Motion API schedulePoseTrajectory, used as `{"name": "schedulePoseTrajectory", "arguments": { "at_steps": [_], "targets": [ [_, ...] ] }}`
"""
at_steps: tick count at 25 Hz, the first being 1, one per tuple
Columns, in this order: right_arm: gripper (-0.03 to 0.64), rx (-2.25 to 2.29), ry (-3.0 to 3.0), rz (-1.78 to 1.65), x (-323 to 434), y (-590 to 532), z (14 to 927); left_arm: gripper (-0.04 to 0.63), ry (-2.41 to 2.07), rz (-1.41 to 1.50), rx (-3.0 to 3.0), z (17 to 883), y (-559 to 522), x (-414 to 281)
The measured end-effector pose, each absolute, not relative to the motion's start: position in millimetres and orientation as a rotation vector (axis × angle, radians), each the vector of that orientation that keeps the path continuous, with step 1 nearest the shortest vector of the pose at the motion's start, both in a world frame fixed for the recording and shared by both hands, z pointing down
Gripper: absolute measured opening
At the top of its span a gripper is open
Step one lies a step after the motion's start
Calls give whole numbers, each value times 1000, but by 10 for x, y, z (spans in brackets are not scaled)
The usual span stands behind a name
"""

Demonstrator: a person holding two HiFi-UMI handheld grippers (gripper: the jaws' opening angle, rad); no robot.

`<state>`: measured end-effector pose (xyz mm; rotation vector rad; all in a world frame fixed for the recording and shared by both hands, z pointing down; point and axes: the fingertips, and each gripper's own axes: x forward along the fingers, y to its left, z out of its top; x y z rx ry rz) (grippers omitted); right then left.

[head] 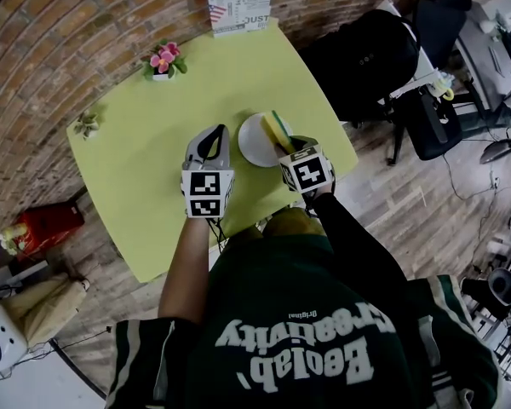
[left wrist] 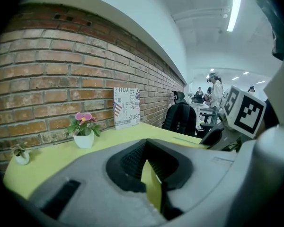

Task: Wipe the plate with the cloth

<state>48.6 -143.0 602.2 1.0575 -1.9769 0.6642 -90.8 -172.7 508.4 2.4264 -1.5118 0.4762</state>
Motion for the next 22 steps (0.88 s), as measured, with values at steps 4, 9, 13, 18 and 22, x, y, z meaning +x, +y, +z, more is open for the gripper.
{"name": "schedulePoseTrajectory", "arguments": {
  "at_steps": [4,9,13,18,22],
  "targets": [
    [141,928,-2030,644,93,-1244,6013,6,-1533,470,2415,5065,-1687,-982],
    [141,829,-2035,629,-167,-1052,6084,6,-1544,474,2407,5063,-1610,-1041],
    [141,845,-2036,642,-148,-1081,6092,6,-1550,479,2402,5083,-1561,-1086],
    [141,875,-2024,670,-23,-1121,6089,6,-1556,484,2405,5064,-1557,-1087],
    [141,945,-1984,708,210,-1199,6093,6,-1540,487,2420,5049,-1575,-1020]
  ]
}}
